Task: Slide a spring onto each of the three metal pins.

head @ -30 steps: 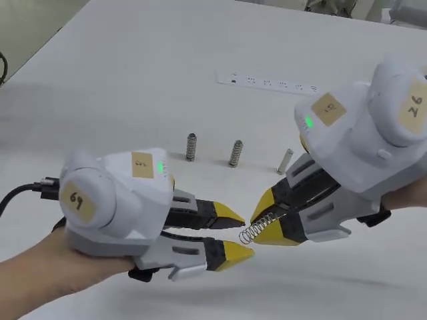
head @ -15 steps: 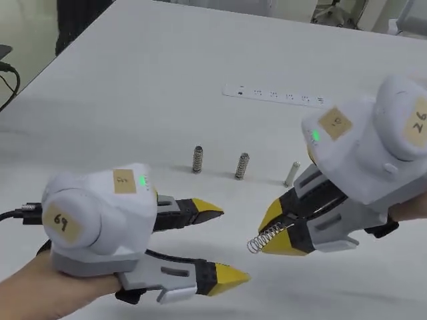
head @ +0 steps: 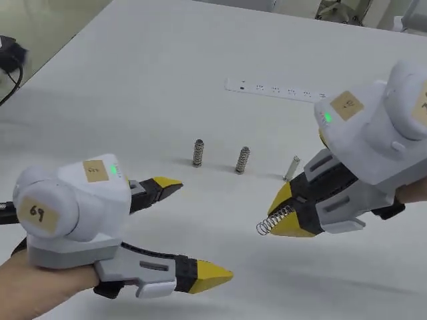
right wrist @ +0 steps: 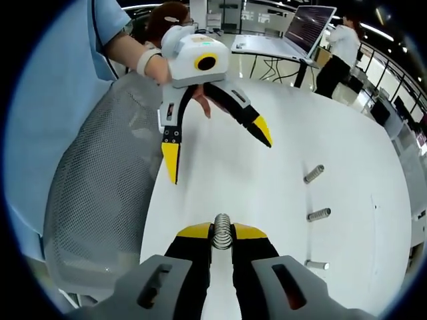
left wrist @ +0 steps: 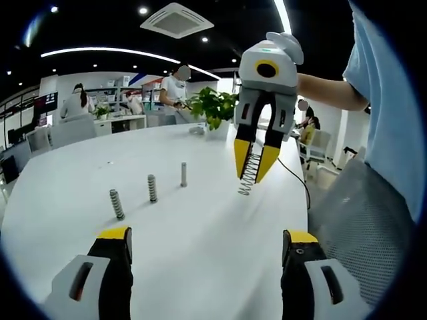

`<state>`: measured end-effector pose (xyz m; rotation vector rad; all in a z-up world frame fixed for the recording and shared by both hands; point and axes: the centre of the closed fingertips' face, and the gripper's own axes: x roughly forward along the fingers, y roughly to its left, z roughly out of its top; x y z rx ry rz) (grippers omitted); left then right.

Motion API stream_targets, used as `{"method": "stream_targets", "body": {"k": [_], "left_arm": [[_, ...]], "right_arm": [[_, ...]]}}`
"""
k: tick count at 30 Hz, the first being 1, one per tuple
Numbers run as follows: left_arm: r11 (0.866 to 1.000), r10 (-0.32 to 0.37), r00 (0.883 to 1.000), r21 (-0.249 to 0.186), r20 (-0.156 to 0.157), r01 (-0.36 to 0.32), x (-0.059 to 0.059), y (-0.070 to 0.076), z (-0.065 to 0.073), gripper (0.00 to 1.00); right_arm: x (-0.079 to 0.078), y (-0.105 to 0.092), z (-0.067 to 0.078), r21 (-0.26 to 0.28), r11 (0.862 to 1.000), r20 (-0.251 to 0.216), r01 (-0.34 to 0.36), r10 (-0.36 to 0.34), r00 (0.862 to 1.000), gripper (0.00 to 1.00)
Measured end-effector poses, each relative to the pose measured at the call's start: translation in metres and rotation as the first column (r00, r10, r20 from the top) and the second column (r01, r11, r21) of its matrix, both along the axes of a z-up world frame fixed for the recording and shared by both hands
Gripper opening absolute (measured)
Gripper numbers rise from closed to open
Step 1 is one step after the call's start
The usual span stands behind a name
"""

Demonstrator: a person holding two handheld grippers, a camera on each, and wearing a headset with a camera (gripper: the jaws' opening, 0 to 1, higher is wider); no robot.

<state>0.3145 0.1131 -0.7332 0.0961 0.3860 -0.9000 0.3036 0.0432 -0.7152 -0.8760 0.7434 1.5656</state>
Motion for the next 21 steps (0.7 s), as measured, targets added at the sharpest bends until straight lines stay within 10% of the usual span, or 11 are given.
{"method": "stream_targets", "body": {"k": [21], "left_arm": [[0.995, 0.101, 0.995, -0.008, -0.004, -0.101, 0.015, 0.021, -0.001, 0.98]], "right_arm": [[0.077, -0.035, 0.008, -0.077, 0.995, 0.069, 0.059, -0.054, 0.996, 0.08]]}}
